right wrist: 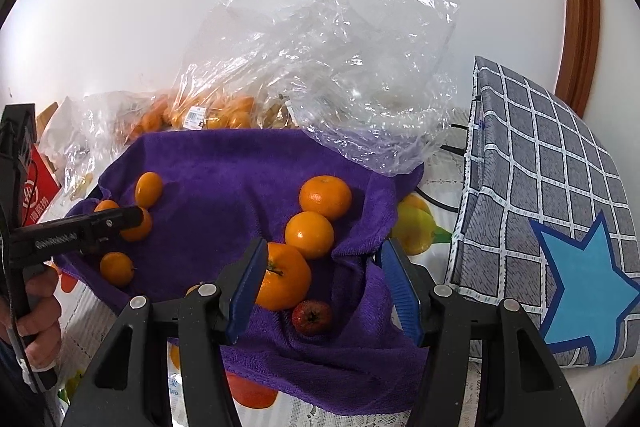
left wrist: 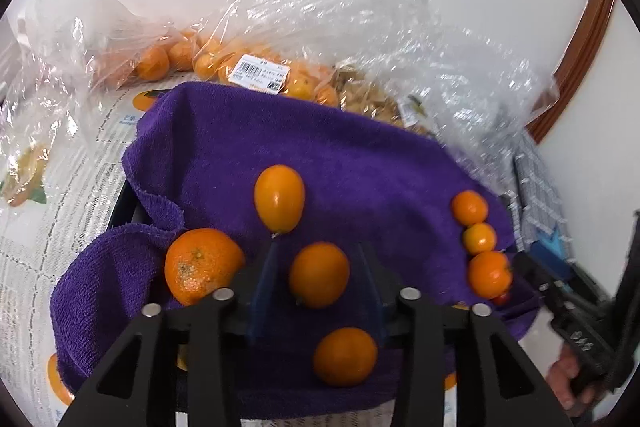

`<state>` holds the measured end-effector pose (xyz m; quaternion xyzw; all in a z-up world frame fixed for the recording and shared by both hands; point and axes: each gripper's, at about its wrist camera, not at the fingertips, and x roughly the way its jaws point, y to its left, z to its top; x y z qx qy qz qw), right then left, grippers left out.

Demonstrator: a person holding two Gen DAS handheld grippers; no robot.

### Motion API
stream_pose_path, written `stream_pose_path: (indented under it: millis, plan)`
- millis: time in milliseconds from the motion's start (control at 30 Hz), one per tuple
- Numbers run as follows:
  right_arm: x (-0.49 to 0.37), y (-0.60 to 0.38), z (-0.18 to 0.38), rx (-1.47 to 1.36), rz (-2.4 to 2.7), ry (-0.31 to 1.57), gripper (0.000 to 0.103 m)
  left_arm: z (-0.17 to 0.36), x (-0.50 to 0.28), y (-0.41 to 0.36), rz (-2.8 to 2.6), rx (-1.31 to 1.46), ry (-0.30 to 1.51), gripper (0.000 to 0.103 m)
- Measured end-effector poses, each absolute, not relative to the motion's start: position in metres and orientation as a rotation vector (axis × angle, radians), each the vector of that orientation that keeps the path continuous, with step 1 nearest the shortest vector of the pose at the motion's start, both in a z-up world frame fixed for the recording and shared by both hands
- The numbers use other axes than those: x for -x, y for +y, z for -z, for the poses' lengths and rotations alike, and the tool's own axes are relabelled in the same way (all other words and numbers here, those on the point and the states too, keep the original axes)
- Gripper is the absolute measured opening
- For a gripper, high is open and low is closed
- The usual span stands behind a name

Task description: Organize fruits

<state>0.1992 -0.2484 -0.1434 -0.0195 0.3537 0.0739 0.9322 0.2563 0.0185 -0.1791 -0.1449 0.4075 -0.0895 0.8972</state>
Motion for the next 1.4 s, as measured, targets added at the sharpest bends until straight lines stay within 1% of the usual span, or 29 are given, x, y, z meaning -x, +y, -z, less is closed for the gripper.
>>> stream_pose_path:
  millis: [33,233,433,500,633,867,933,967,1033,1067,1100,1233,1400]
  plan:
    - [-0.2,-0.249,0.144,0.034,-0.151,0.726,0.059,0.177,-0.255,0.021,0.195,0.314,0.833,0.045]
    - [-0.198,-0.252,0.139,0.009,-0.144,0.725,0.059,0.158,-0.246,0.028,0.183,0.318,0.785,0.047]
    - [-0.171,-0.242,0.111,-0.006,-0.134,0.73,0.059,0.14,-0.22,0.024,0.06,0.202,0.798,0.047]
    - [-0.156,-0.239,0.098,0.007,-0.111,0.728,0.059,0.133,-0.206,0.024,0.068,0.177,0.798,0.049]
    - [-0.126,-0.238,0.079,-0.015,-0.092,0.727,0.059,0.111,-0.171,0.025,0.057,0.175,0.75,0.058]
    - [-0.068,-0.243,0.056,-0.053,-0.055,0.747,0.059,0.081,-0.113,0.022,0.059,0.159,0.719,0.07]
    - [-0.051,-0.245,0.049,-0.047,-0.038,0.747,0.059,0.071,-0.094,0.02,0.065,0.134,0.71,0.075]
    - [-0.045,-0.247,0.046,-0.045,-0.027,0.74,0.059,0.067,-0.087,0.019,0.069,0.119,0.706,0.075]
    - [-0.024,-0.25,0.037,-0.039,0.002,0.715,0.069,0.058,-0.07,0.018,0.063,0.092,0.685,0.077]
    - [-0.018,-0.251,0.035,-0.04,0.003,0.71,0.083,0.052,-0.061,0.018,0.056,0.083,0.67,0.08]
    - [-0.008,-0.253,0.031,-0.039,0.0,0.696,0.091,0.048,-0.053,0.018,0.053,0.077,0.659,0.082]
    - [0.022,-0.254,0.021,-0.03,0.009,0.644,0.096,0.037,-0.033,0.015,0.043,0.058,0.633,0.087]
    - [0.038,-0.247,0.013,0.009,0.032,0.629,0.096,0.025,-0.014,0.015,0.038,0.069,0.6,0.088]
